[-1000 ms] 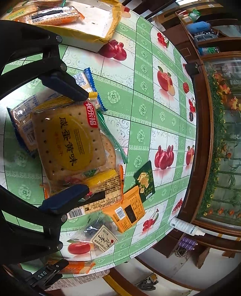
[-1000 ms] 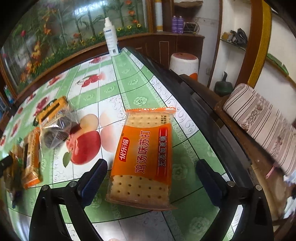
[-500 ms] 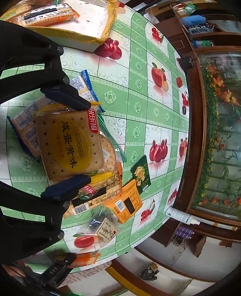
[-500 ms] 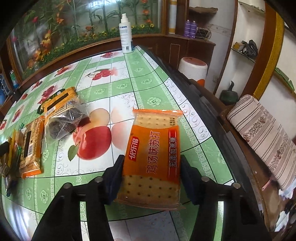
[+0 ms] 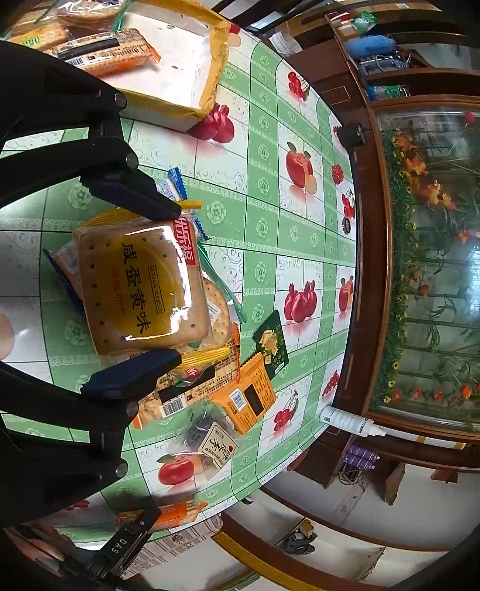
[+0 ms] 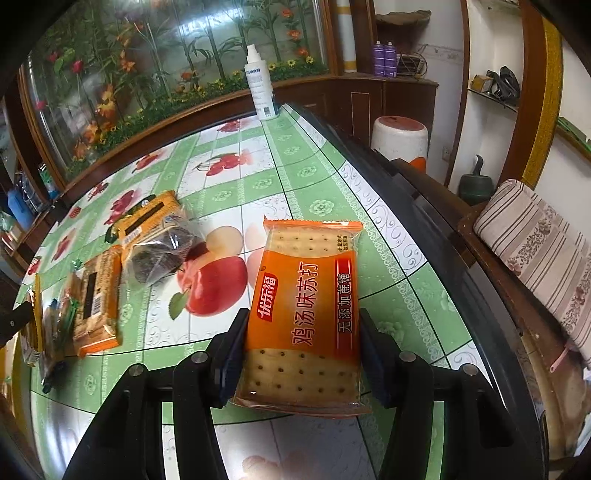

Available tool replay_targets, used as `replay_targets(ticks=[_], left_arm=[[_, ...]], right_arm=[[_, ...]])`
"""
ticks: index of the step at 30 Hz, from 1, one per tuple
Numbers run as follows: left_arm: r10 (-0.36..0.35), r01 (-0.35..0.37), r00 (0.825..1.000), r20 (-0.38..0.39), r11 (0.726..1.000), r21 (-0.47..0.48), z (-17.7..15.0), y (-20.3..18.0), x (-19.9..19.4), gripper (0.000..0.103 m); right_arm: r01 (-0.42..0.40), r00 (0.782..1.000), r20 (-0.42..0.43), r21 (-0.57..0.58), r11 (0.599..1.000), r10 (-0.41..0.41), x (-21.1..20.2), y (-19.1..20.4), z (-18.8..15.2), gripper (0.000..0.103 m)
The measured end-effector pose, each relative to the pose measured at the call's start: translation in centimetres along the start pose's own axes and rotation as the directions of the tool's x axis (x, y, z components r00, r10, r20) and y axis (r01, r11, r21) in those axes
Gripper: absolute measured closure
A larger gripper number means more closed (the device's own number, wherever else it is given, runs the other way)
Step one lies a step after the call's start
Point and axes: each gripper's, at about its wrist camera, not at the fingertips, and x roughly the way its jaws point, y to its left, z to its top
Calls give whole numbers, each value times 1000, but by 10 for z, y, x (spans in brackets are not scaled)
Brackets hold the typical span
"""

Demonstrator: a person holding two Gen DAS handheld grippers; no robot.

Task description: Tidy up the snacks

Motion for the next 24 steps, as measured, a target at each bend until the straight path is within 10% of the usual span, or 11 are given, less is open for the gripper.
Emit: replay_targets(ticks=[24], left_arm=[[71,-68,994,85,997,-42,-25,25,-59,32]], right_arm=[[-248,964,69,-112,962,257,-74,74,-14,46]])
